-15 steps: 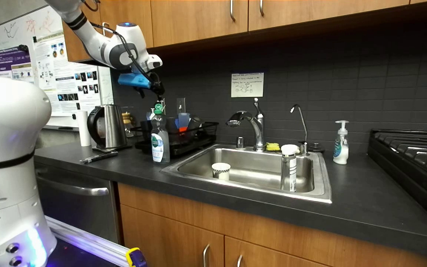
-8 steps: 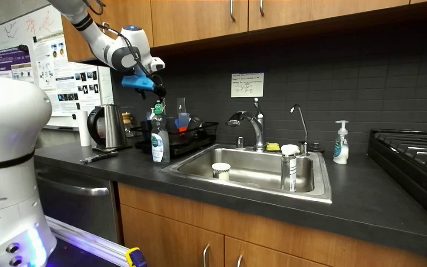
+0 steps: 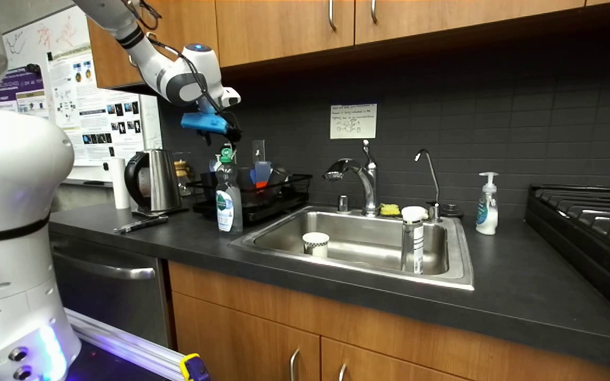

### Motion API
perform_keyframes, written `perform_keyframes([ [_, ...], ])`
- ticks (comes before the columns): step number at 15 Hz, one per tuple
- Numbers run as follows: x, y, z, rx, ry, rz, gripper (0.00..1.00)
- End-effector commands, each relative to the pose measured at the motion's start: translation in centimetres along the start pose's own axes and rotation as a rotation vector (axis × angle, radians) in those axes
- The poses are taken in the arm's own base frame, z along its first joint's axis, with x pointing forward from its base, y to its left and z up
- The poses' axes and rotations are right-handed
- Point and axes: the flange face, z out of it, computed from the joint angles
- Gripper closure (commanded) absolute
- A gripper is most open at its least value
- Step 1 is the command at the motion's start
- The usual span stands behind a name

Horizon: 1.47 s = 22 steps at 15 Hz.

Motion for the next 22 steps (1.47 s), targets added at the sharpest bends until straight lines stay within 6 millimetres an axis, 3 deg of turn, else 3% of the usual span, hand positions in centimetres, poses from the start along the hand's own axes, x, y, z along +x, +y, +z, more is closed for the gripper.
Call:
perform_keyframes([
  [1, 1.1, 0.7, 0.9, 0.019, 0.002, -0.016, 0.0],
  [9, 2.0, 1.8, 2.3, 0.046, 0.004, -0.022, 0.0],
  [22, 1.8, 3.0, 3.9, 0.101, 0.015, -0.032, 0.0],
])
